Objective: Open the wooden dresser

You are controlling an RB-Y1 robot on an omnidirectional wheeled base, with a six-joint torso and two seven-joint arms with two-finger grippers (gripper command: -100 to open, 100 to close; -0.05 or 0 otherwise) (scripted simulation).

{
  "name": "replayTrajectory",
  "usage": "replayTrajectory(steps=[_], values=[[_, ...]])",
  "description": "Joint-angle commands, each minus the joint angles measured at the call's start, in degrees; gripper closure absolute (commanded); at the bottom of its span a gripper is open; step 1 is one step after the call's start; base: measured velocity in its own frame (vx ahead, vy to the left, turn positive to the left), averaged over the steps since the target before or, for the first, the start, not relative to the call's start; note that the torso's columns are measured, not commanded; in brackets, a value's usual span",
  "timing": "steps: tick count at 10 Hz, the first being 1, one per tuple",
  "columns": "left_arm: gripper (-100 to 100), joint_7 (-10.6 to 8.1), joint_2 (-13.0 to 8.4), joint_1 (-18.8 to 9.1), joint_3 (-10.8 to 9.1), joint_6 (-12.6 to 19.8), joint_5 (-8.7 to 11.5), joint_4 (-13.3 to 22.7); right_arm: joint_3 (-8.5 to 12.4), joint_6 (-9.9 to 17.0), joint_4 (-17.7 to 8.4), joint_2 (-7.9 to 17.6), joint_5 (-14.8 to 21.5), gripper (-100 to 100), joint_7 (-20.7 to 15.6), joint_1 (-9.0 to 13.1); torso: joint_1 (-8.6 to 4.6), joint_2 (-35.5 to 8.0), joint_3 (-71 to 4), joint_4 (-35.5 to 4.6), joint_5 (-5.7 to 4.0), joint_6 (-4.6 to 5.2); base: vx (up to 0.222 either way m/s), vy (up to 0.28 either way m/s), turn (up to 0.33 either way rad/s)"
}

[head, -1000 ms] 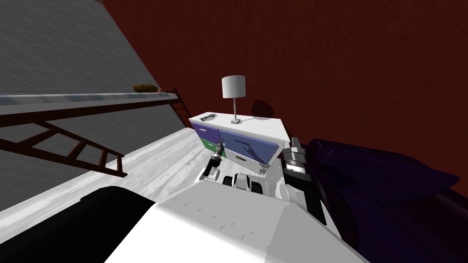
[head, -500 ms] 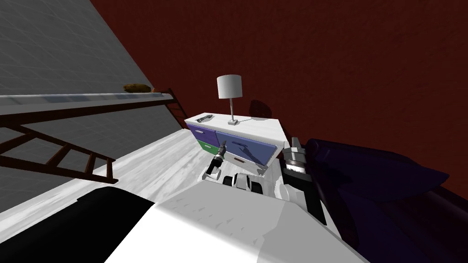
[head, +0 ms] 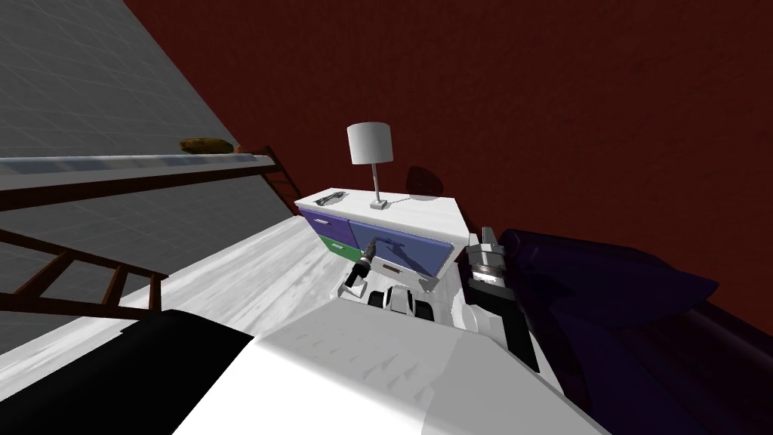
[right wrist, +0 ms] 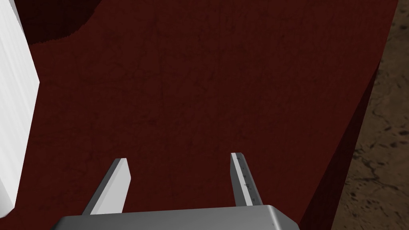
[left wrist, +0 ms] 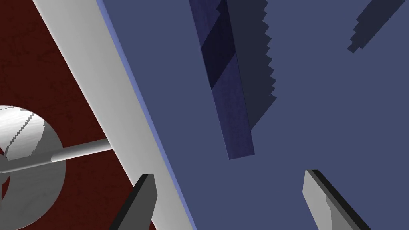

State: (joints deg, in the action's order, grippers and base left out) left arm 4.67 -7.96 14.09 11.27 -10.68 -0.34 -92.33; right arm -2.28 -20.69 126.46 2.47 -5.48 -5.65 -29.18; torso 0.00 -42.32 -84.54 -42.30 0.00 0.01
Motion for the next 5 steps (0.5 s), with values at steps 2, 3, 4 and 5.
replayTrajectory(steps=[2, 3, 4, 5], values=[[-100, 0.04, -0.47, -0.99, 0.46, 1.16, -0.39, 1.91, 0.0, 0.0, 0.0, 0.0, 0.0, 0, 0.0, 0.0, 0.03, 0.01, -0.02, 0.01, 0.01, -0.01, 0.041, -0.011, -0.031], [-100, 0.06, -0.47, -1.04, 0.49, 1.25, -0.41, 2.03, 0.0, 0.0, 0.0, 0.0, 0.0, 0, 0.0, 0.0, 0.05, -0.07, 0.03, -0.01, 0.01, -0.02, 0.006, -0.002, 0.002], [100, 0.06, -0.47, -1.03, 0.48, 1.24, -0.41, 2.02, 0.0, 0.0, 0.0, 0.0, 0.0, 0, 0.0, 0.01, 0.04, -0.09, 0.05, -0.02, 0.01, -0.01, 0.0, 0.0, 0.0], [100, 0.01, -0.84, -0.19, 0.9, 1.57, -0.36, 0.8, 0.0, 0.0, 0.0, 0.0, 0.0, 0, 0.0, 0.01, 0.02, -0.05, 0.03, -0.01, 0.0, -0.01, -0.141, 0.029, 0.037]])
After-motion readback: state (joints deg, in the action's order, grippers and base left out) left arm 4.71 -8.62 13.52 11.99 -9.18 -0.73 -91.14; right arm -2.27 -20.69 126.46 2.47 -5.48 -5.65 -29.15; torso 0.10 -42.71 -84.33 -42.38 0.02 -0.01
